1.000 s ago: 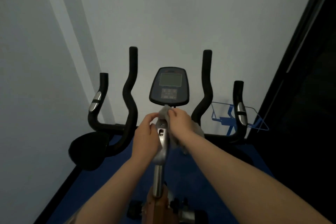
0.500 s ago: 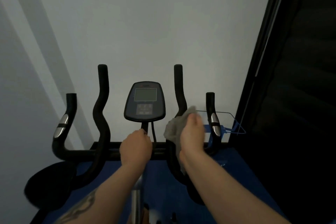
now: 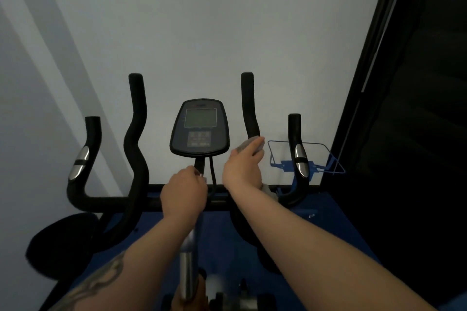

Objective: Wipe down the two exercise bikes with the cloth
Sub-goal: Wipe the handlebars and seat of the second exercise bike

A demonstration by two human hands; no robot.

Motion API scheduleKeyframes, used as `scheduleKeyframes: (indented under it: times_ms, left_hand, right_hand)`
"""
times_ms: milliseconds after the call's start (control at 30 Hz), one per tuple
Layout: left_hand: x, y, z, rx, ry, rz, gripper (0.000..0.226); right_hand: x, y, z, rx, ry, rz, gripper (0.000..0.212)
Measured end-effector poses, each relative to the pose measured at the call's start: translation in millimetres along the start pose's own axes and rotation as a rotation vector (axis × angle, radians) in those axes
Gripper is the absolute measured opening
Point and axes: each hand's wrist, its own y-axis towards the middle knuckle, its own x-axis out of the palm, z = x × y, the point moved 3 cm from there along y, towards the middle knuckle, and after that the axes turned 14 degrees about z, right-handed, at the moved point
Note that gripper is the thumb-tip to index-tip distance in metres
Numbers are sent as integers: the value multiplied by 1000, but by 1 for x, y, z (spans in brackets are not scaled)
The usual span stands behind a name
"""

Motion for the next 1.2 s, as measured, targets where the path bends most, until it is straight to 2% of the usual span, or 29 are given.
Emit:
scheduleKeyframes:
  times_ms: [100, 233, 300, 400, 467, 500, 567, 667, 733, 833, 900, 967, 1100, 1200]
  left_hand:
    - [1, 1, 0, 2, 27, -10, 28]
    - [-1, -2, -2, -25, -20, 49, 24]
    - [-4, -4, -3, -48, -44, 78, 22]
    - [-4, -4, -1, -43, -50, 88, 21]
    - [-6, -4, 1, -33, -31, 73, 22]
    - [-7, -5, 1, -33, -36, 68, 22]
    - [-8, -7, -3, -73, -96, 75, 20]
    - [-13, 0, 5, -174, -277, 57, 21]
    - [-8, 11, 29, -163, -397, 38, 26]
    - [9, 26, 78, -179, -545, -48, 27]
    - [26, 28, 102, -205, -527, -160, 25]
    - [44, 23, 109, -198, -411, -276, 27]
    - [54, 21, 96, -226, -345, -307, 29]
    - [54, 24, 96, -237, -312, -370, 13]
  right_hand:
    - [2, -8, 10, -105, -98, -96, 77]
    - [-5, 5, 0, -12, -27, -47, 76]
    - [-10, 2, 0, -29, -49, -71, 78]
    - [-17, -8, 15, -188, -251, -268, 84]
    - [-28, -16, 28, -357, -368, -457, 72]
    - [-35, -17, 33, -412, -352, -521, 62]
    - [-51, -5, 39, -393, -206, -577, 47]
    - [-68, 29, 43, -149, 107, -475, 35]
    - [-75, 48, 47, 26, 289, -317, 40]
    - [-74, 69, 45, 106, 449, -95, 49]
    - [-61, 69, 36, 98, 499, -101, 46]
    - [-37, 60, 26, 61, 524, -180, 39]
    - [-6, 84, 0, -52, 388, -185, 48]
    - [0, 118, -20, -56, 287, -226, 39]
